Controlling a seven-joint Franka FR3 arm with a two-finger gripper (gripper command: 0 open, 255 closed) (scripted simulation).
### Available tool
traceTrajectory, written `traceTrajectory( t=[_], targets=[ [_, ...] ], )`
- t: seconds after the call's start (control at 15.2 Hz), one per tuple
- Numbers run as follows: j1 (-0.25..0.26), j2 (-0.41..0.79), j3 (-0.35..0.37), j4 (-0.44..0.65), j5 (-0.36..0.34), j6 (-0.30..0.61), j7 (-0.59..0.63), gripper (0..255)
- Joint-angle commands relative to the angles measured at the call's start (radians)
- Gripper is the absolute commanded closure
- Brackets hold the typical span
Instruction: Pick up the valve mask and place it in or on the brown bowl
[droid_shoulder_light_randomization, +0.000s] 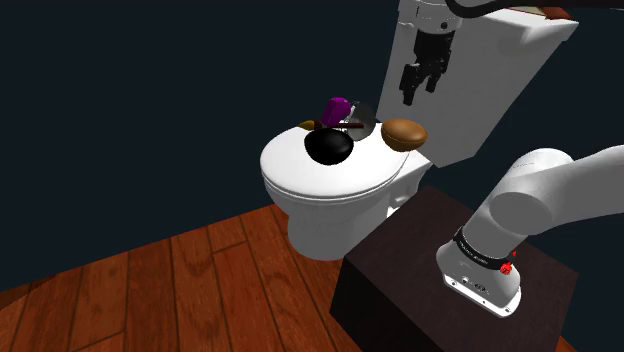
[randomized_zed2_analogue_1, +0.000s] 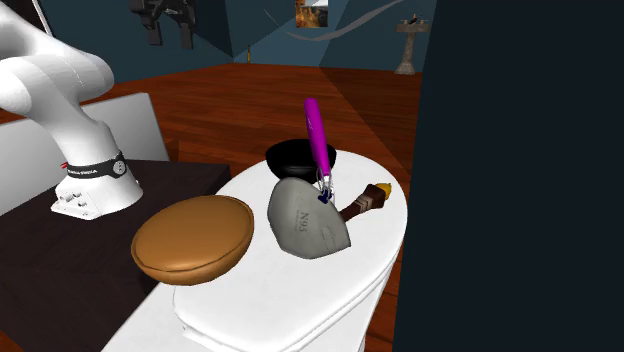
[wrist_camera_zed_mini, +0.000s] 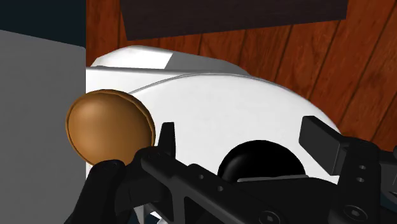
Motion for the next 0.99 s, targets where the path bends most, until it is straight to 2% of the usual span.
traceTrajectory(
  t=[0.0, 0.46, 0.92],
  targets=[
    [0.000, 0.000, 0.000, 0.000, 0.000, 0.000, 0.000, 0],
    [-0.041, 0.168, -0.030, -0.029, -0.090, 0.263, 0.001, 0],
    [-0.088, 0.381, -0.057, 0.017, -0.184, 0.500, 0.024, 0]
  ],
)
